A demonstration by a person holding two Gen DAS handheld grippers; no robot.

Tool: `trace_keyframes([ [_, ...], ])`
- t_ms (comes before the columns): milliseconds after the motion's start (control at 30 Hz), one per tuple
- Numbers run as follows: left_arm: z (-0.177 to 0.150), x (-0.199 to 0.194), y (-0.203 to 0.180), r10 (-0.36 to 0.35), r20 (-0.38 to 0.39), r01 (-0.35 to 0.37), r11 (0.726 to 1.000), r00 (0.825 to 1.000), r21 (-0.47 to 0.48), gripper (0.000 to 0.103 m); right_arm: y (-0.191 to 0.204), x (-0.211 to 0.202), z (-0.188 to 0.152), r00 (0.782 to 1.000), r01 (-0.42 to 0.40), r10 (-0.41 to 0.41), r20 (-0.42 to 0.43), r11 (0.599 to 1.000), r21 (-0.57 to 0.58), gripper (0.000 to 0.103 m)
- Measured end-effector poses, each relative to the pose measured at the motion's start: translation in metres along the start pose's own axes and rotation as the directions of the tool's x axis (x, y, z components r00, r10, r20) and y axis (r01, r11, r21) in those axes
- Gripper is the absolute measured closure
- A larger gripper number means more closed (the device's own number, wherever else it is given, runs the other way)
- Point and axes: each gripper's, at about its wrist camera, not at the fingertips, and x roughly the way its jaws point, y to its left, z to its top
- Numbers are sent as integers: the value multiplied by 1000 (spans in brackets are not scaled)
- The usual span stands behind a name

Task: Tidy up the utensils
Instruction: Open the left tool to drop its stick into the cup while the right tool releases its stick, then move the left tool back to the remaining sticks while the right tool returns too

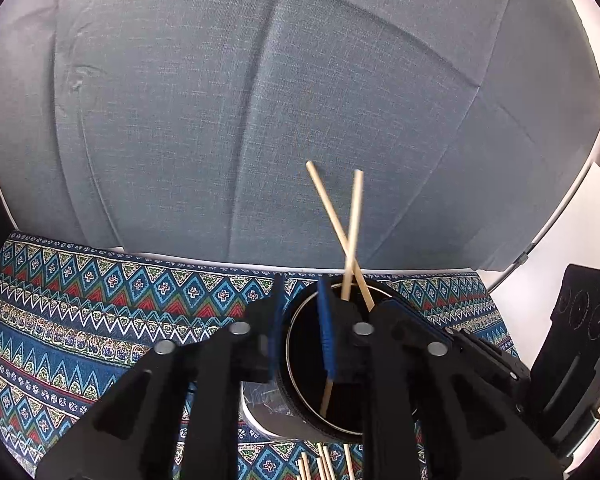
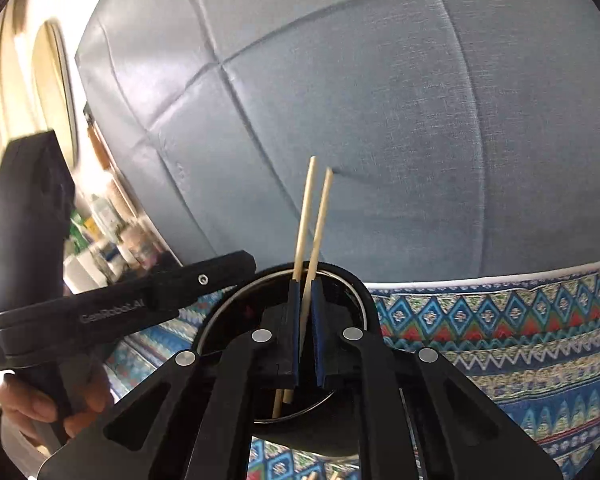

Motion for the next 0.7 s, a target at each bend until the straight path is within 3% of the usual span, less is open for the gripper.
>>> trace_keyframes([
  [33, -1, -2, 1, -1, 5, 1, 1000, 1000, -3, 65, 4, 2, 3, 999, 18, -19, -38, 1000, -23, 97],
  [133, -2, -8, 2, -5, 16, 5, 1000, 1000, -17, 65, 10, 9, 10, 988, 63, -69, -135, 997, -47, 97],
  [300, -1, -19, 10, 2, 27, -1, 999, 1000, -40, 58, 21, 26, 19, 945, 110, -137, -296, 988, -105, 94],
  [333, -1, -20, 11, 7, 27, -6, 999, 1000, -41, 54, 25, 30, 20, 933, 102, -139, -332, 987, -127, 90],
  [400, 0, -26, 15, 9, 33, -7, 999, 999, -52, 53, 33, 39, 21, 904, 66, -131, -407, 983, -169, 68],
  [433, 0, -31, 16, 7, 40, -5, 998, 999, -58, 52, 40, 46, 21, 884, 63, -150, -443, 977, -205, 64],
  [500, 1, -40, 20, 10, 58, -6, 998, 998, -69, 49, 51, 55, 22, 857, 80, -205, -473, 959, -271, 47],
  [567, 2, -49, 26, 26, 70, -20, 997, 997, -78, 45, 53, 52, 24, 862, 98, -217, -457, 958, -270, 45],
  [633, 2, -59, 35, 40, 85, -32, 995, 996, -91, 39, 53, 42, 24, 877, 92, -184, -445, 971, -219, 36],
  [667, 2, -63, 39, 47, 91, -38, 995, 995, -96, 39, 53, 36, 23, 879, 121, -211, -427, 966, -229, 26],
  [700, 3, -68, 42, 54, 94, -44, 994, 994, -101, 38, 56, 31, 23, 885, 128, -220, -411, 962, -241, 26],
])
